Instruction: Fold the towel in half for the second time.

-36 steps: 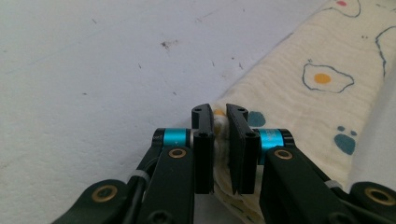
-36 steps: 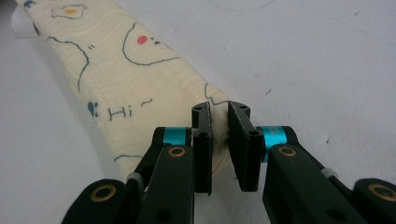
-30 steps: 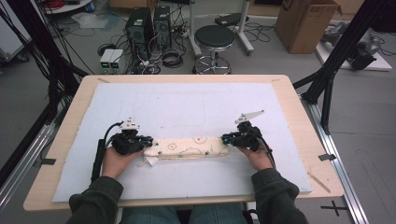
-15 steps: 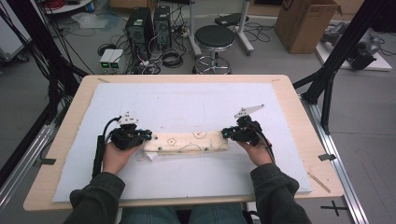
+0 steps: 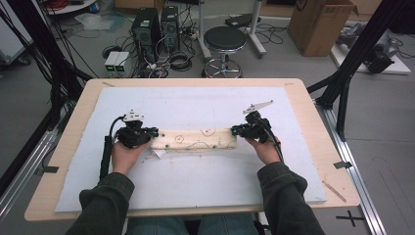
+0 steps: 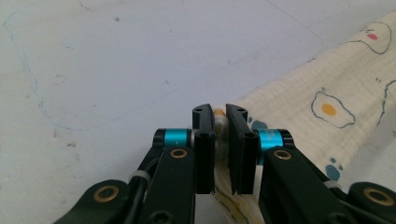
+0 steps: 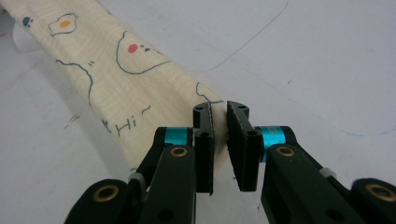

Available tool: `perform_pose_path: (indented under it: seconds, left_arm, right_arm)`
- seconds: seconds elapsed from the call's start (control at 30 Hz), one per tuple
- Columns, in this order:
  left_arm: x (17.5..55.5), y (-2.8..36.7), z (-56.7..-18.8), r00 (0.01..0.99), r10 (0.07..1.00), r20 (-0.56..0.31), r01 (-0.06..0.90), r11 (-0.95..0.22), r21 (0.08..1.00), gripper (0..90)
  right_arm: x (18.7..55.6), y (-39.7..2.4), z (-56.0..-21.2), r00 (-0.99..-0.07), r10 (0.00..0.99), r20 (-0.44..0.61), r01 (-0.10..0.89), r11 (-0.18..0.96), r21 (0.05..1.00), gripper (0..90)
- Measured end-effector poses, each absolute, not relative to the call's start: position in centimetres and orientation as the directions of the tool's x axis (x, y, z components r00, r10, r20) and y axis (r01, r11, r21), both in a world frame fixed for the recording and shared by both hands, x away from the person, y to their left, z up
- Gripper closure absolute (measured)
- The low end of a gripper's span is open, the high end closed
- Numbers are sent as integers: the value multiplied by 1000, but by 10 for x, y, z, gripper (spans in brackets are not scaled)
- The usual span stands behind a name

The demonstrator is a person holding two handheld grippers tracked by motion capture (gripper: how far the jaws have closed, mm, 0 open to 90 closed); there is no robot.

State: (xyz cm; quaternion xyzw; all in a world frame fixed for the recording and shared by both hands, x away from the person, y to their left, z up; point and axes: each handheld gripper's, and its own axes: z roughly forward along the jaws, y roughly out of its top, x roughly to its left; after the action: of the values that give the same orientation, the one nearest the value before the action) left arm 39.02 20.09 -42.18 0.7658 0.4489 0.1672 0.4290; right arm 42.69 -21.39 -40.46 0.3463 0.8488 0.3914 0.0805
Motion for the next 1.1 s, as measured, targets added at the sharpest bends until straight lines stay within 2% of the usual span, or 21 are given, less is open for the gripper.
perform_pose_path:
  seconds: [0.17,0.53,0.9,1.03,1.1]
  left_arm:
    - [401,195,-419,539,836,-100,540,-252,803,816]
    - [415,195,-433,484,863,-143,576,-191,795,807]
    - [419,199,-438,482,863,-154,589,-188,786,797]
    - [418,200,-437,480,865,-142,580,-192,792,739]
    - [418,203,-435,479,866,-145,581,-188,792,681]
  right_arm:
    - [436,-215,-409,-727,674,135,542,442,715,812]
    - [456,-213,-424,-678,718,155,597,415,687,812]
    - [460,-213,-432,-655,730,196,621,371,691,786]
    - [460,-214,-432,-645,739,195,625,364,691,747]
    - [460,-215,-430,-645,739,196,626,363,691,724]
